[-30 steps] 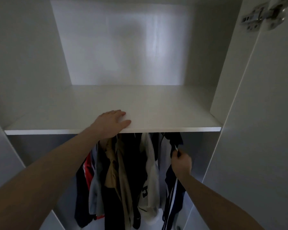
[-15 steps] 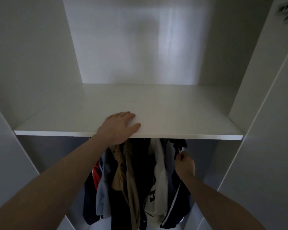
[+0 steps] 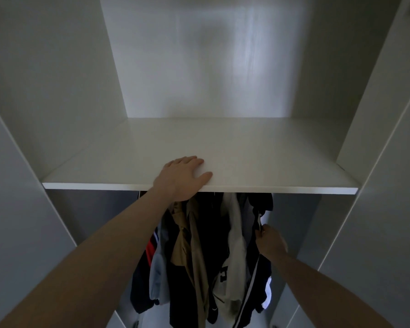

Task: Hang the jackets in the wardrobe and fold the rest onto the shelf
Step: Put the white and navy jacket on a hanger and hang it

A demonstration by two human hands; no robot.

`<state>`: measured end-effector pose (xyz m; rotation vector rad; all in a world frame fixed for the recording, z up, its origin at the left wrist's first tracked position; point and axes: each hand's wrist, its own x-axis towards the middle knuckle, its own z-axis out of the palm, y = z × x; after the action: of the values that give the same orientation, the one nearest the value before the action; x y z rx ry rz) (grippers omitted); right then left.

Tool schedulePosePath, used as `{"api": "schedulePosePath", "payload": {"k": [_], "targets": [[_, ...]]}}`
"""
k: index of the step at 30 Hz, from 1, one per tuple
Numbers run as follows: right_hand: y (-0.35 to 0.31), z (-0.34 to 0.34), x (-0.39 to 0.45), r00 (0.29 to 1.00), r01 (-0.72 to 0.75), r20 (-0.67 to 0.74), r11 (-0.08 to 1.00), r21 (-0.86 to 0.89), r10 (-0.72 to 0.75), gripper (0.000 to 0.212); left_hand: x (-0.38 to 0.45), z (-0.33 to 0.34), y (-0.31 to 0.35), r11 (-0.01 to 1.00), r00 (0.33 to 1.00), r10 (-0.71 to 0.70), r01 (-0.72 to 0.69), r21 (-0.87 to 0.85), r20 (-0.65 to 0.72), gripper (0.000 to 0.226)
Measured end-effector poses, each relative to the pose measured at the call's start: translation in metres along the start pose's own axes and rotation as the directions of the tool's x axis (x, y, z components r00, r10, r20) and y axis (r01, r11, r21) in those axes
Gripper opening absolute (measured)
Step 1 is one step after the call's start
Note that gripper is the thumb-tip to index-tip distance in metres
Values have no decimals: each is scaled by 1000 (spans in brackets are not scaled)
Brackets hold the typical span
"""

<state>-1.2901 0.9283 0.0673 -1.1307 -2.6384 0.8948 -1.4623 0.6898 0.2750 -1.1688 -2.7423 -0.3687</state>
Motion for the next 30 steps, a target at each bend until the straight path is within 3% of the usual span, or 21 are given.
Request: {"api": "schedulePosePath", "payload": {"k": [8, 12, 20, 23, 27, 30], "targets": [[9, -2, -27, 997, -73, -8, 997, -8, 73, 18, -5, -4, 4, 1000, 999, 3, -2, -11, 45, 79], [4, -2, -59, 995, -85, -38, 993, 88, 88, 42, -8, -5, 5, 999, 1000, 14, -13, -45, 26, 77], [-17, -15, -153, 991, -45, -108, 967, 251, 74, 44, -12, -2, 5, 994, 998, 67, -67, -88, -4, 74], [-26, -18, -197, 976, -73, -173, 950, 304, 131, 49, -23, -2, 3, 977, 975, 184, -196, -89, -123, 64], [-31, -20, -261, 955, -60, -250, 931, 359, 157, 49, -63, 4, 5, 893, 881, 360, -420, -159, -307, 44], [-25, -19, -317, 941, -91, -272, 924, 370, 201, 54, -123, 21, 23, 796, 840, 447, -530, -292, -306, 39]]}}
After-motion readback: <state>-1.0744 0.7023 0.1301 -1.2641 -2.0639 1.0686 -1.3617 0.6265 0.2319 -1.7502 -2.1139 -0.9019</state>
